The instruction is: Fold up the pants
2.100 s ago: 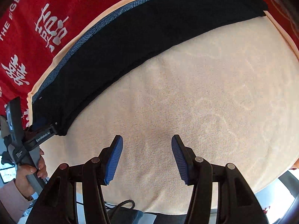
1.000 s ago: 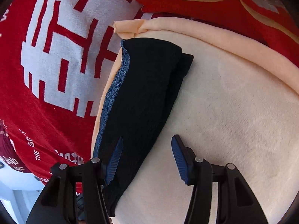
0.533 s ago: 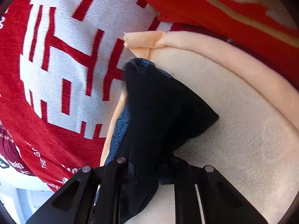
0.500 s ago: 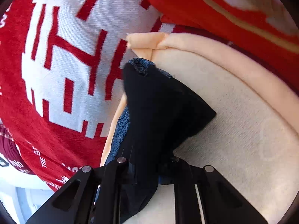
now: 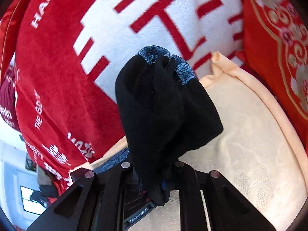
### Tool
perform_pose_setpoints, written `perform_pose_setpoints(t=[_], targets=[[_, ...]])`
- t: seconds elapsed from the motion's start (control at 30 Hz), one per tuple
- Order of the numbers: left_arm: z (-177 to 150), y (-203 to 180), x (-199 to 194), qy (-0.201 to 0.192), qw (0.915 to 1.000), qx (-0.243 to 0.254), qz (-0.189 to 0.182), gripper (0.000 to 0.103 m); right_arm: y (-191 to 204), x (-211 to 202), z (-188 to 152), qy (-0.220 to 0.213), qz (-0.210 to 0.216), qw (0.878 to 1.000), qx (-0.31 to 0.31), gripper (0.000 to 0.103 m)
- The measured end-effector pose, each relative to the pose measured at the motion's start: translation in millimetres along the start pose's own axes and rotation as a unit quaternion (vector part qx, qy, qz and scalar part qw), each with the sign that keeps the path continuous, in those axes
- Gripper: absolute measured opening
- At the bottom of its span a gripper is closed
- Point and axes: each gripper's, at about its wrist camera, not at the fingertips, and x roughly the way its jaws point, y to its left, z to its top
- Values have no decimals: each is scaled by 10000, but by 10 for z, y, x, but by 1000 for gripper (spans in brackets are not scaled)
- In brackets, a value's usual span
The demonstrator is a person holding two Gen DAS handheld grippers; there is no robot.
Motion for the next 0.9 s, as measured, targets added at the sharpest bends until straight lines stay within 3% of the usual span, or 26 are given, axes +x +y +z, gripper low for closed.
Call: perform_pose_setpoints(t=[0.23,0.3,0.4,0.5,0.6,0.7,0.8,0.87,0.9], targets=[[-29,125,-86,36,9989,187,-424,74,694,77,-201,93,-491,9926,-1106,15],[-54,297,-206,74,9988,11,-492,74,838,87,-274,95,-639,9880,-1400,15],[-138,701,-420,-34,9989,-293,-375,74,1127,187,-438,123,-891,9795,-1803,17],[-295,1241,-648,-97,9983,-561,-93,89,1392,386,-685,219,-1191,9682,-2191,20],[-549,1720,-830,-81,9973,-696,240,89,1680,708,-1031,440,-1484,9513,-2668,23],[-755,2222,-903,36,9937,-946,602,89,1929,1114,-1485,733,-1874,9239,-3253,28],[-960,2629,-944,152,9883,-1231,893,89,2065,1532,-2003,1061,-2493,8757,-3998,33],[-1071,2829,-976,221,9851,-1356,1030,89,2183,1641,-2333,970,-2970,8263,-4687,48],[-1122,2900,-1015,225,9844,-1401,1039,89,2242,1617,-2429,949,-2988,8160,-4856,55]])
